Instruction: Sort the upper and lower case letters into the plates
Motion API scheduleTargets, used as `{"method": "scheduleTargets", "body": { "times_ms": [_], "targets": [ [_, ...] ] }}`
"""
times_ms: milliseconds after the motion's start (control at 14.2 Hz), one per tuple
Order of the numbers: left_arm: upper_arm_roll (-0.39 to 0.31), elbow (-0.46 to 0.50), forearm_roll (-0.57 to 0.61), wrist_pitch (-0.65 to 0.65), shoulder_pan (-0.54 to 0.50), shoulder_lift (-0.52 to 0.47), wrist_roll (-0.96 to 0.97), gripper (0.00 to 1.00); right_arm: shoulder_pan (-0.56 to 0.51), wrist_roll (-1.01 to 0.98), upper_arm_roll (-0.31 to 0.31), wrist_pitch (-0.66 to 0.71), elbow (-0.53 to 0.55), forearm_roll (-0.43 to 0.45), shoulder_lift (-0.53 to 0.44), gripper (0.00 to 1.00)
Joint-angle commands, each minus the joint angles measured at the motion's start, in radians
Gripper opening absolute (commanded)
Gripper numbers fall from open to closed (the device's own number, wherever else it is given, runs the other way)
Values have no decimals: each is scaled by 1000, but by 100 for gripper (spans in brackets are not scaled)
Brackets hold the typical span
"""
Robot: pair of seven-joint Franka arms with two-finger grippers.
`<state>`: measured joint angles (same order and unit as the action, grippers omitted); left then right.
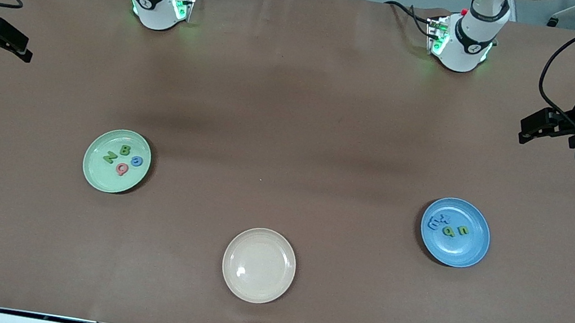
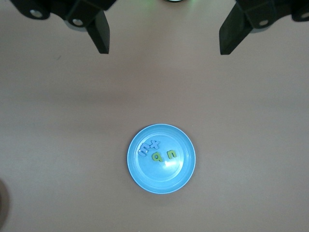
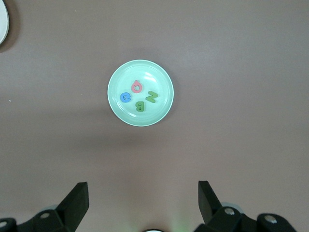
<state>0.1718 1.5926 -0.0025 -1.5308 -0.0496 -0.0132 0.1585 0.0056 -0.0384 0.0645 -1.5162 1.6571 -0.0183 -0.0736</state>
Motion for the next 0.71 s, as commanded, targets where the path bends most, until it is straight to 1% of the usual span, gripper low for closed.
{"method": "scheduleTargets", "body": {
  "times_ms": [0,494,636],
  "targets": [
    [-1,-9,6,15,-3,-19,-31,100,4,3,3,-7,21,5,-29,100],
    [-12,-9,7,18,-7,-33,-34,100,-9,3,5,-1,23,5,-28,100],
    [-12,-23,7,18,-13,-31,-34,100,-13,3,3,-1,23,5,-28,100]
  ]
}}
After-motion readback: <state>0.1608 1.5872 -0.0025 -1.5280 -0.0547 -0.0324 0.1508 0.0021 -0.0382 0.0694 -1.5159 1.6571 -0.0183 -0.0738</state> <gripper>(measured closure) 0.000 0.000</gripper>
